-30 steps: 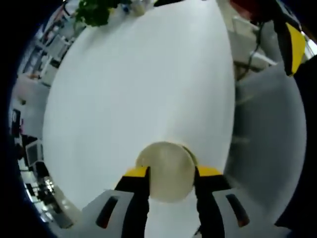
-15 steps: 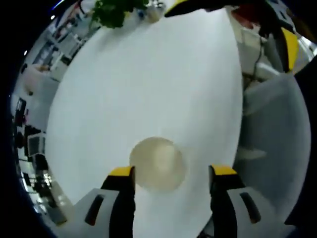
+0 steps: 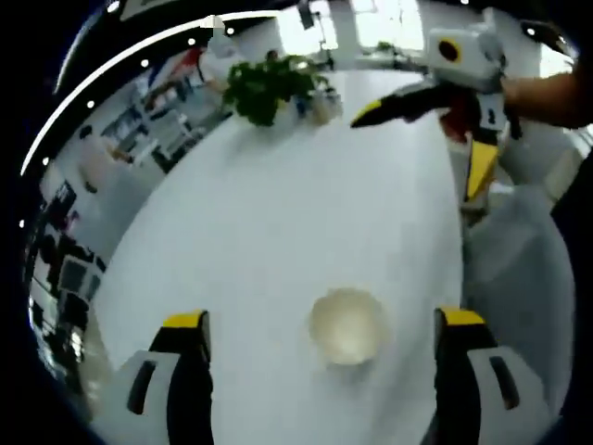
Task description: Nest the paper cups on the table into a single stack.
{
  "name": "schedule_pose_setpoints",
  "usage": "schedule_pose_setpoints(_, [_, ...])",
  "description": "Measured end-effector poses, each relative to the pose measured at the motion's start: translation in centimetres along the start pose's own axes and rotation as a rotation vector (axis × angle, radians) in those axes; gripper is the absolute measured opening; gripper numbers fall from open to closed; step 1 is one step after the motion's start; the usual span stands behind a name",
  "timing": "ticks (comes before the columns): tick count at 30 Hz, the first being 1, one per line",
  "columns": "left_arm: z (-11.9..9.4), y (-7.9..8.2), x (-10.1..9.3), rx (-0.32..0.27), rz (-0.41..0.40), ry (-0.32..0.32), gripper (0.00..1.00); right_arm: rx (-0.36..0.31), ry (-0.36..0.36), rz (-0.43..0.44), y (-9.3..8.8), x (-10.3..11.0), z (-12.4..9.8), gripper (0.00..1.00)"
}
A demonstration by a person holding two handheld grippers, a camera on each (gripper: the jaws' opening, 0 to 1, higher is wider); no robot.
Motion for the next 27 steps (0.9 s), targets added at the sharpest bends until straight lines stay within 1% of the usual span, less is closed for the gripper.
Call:
schedule_pose_setpoints(2, [-1.2, -0.4, 0.2, -0.044, -0.04, 0.014, 0.99, -0.002, 0.0, -0.021, 0.4, 0.6, 0.1, 1.0])
schedule_pose_setpoints(3, [-2.0, -0.3, 0.4, -0.115, -0.065, 0.028, 0.99, -0.013, -0.005, -0.03, 0.7, 0.9, 0.1, 1.0])
schedule_pose_setpoints(4, [-2.3, -0.3, 0.5, -0.139, -0.071, 0.031, 0.99, -0.015, -0.007, -0.024, 0.9, 1.1, 0.1, 1.0])
schedule_pose_setpoints(5, [-3.0, -0.5, 0.5, -0.198, -0.093, 0.029, 0.99, -0.027, -0.011, -0.014, 1.3, 1.3, 0.2, 1.0])
schedule_pose_setpoints(7, [-4.0, -1.5, 0.5, -0.261, -0.118, 0.044, 0.99, -0.04, -0.011, -0.019, 1.7, 1.9, 0.3, 1.0])
schedule_pose_setpoints(8, [-4.3, -1.9, 0.5, -0.276, -0.122, 0.044, 0.99, -0.033, -0.008, -0.033, 1.6, 2.1, 0.4, 1.0])
schedule_pose_setpoints(10, [-5.0, -3.4, 0.6, -0.28, -0.146, 0.07, 0.99, -0.011, 0.001, -0.066, 1.4, 2.6, 0.7, 1.0])
schedule_pose_setpoints(12, [-5.5, -4.6, 0.4, -0.297, -0.177, 0.081, 0.99, -0.021, 0.017, -0.096, 1.5, 3.3, 0.8, 1.0])
schedule_pose_setpoints(15, [-5.7, -6.1, 0.0, -0.352, -0.237, 0.082, 0.99, -0.01, 0.032, -0.112, 1.1, 3.8, 1.0, 1.0])
schedule_pose_setpoints(16, [-5.5, -6.6, -0.5, -0.358, -0.259, 0.061, 0.99, -0.007, 0.037, -0.115, 0.9, 3.9, 1.2, 1.0])
schedule_pose_setpoints(17, [-5.5, -6.9, -0.7, -0.351, -0.255, 0.065, 0.99, -0.005, 0.039, -0.119, 0.7, 4.0, 1.3, 1.0])
schedule_pose_setpoints(19, [-5.2, -7.5, -1.2, -0.337, -0.233, 0.074, 0.99, 0.004, 0.046, -0.133, 0.5, 4.2, 1.6, 1.0])
schedule_pose_setpoints(21, [-4.7, -7.8, -1.8, -0.325, -0.213, 0.053, 0.99, 0.002, 0.055, -0.131, 0.3, 4.2, 1.8, 1.0])
schedule_pose_setpoints(22, [-4.3, -8.0, -2.0, -0.31, -0.205, 0.042, 0.99, 0.003, 0.058, -0.132, 0.2, 4.2, 1.9, 1.0])
schedule_pose_setpoints(24, [-3.5, -8.6, -2.0, -0.266, -0.189, 0.04, 0.99, 0.008, 0.063, -0.142, -0.3, 4.2, 2.3, 1.0])
schedule_pose_setpoints(27, [-2.4, -9.1, -1.8, -0.262, -0.204, 0.029, 0.99, 0.025, 0.079, -0.153, -1.2, 4.4, 2.9, 0.98])
Point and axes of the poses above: the point that each gripper's makers call its tool centre point, and the gripper's own axes: z roughly forward along the fingers, x roughly to its left, y roughly out of its top, the point moved 5 cm from there along -z, roughly backward along the fingers, and after that the axes turned 15 degrees about -y, right-handed, at the moved point
